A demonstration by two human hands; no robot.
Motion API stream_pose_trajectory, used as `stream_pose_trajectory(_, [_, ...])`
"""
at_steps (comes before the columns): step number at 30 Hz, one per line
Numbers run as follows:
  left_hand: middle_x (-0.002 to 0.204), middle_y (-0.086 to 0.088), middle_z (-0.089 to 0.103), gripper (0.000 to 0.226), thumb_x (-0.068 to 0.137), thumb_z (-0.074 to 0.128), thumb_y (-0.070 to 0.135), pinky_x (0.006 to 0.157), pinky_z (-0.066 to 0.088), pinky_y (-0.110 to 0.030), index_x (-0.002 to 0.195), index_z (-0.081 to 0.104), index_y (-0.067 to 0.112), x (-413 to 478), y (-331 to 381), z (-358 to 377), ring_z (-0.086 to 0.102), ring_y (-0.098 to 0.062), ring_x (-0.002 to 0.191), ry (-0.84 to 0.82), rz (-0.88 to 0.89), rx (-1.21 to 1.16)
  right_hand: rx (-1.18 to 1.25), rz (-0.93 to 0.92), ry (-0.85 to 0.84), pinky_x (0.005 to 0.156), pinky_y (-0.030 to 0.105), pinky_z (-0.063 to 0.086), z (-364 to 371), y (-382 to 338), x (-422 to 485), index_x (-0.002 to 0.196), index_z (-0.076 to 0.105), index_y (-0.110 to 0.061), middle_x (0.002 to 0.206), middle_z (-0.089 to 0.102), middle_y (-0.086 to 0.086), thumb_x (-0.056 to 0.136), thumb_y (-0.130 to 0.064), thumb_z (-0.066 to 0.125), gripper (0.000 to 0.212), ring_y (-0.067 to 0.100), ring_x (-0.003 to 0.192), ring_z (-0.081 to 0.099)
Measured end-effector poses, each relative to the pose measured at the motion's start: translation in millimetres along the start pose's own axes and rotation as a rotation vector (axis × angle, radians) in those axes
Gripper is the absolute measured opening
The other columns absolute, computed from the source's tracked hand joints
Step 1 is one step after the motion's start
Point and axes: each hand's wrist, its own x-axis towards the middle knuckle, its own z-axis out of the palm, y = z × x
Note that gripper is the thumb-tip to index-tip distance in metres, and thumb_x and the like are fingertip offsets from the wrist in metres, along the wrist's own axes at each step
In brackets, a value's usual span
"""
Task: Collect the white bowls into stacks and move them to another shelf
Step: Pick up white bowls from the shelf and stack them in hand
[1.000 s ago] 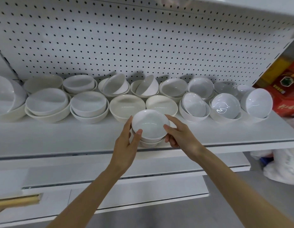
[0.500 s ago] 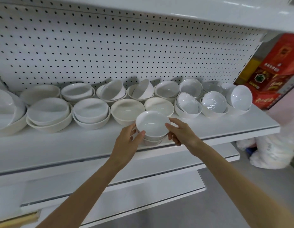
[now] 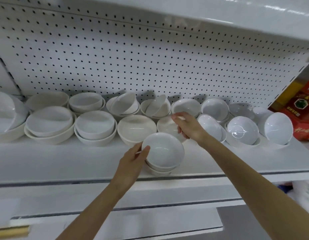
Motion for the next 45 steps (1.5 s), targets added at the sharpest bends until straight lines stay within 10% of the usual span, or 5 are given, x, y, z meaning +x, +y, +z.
stream_pose_trajectory(10, [0.103, 0.022, 0.071, 0.023, 0.098, 0.046, 0.034, 0.078, 0.054, -0.014, 0.108, 0.066, 0.038, 0.0, 11.1, 13.4, 0.064, 0.005, 0.096, 0.045, -0.006, -0.217, -0.067, -0.011, -0.076, 0.044, 0.026, 0.033, 19.2, -12.0, 68.6, 0.146, 0.022, -0.021, 0.071, 0.056, 0.014, 0.093, -0.055, 0.048, 0.068, 0.018, 0.047, 0.041])
stream_pose_trajectory(19, [0.103, 0.023, 0.071, 0.027, 0.098, 0.041, 0.038, 0.066, 0.049, -0.007, 0.109, 0.066, 0.039, 1.4, 13.5, 18.0, 0.065, 0.007, 0.094, 0.056, -0.054, -0.253, -0.076, -0.005, -0.112, 0.037, 0.019, 0.032, 15.7, -18.6, 86.6, 0.126, 0.042, -0.011, 0.057, 0.060, 0.010, 0.095, -0.046, 0.049, 0.047, 0.009, 0.029, 0.043])
stream_pose_trajectory(33, [0.100, 0.014, 0.072, 0.029, 0.100, 0.039, 0.038, 0.085, 0.049, -0.020, 0.106, 0.068, 0.032, 4.0, 19.2, 7.0, 0.064, -0.003, 0.098, 0.179, -0.126, -0.177, 0.190, 0.074, -0.103, 0.042, 0.021, 0.041, 13.9, -8.5, 98.8, 0.101, 0.053, -0.003, 0.069, 0.063, 0.017, 0.092, 0.000, 0.042, 0.015, 0.018, 0.050, 0.057])
stream_pose_trajectory(45, [0.096, 0.009, 0.071, 0.027, 0.099, 0.044, 0.036, 0.099, 0.047, -0.044, 0.094, 0.069, 0.026, 2.5, 34.5, -10.4, 0.064, -0.010, 0.097, 0.458, 0.013, 0.020, 0.470, -0.048, -0.140, 0.046, 0.022, 0.037, -7.9, -16.0, 74.6, 0.097, 0.059, -0.011, 0.062, 0.054, 0.013, 0.096, -0.002, 0.043, 0.019, 0.013, 0.044, 0.044])
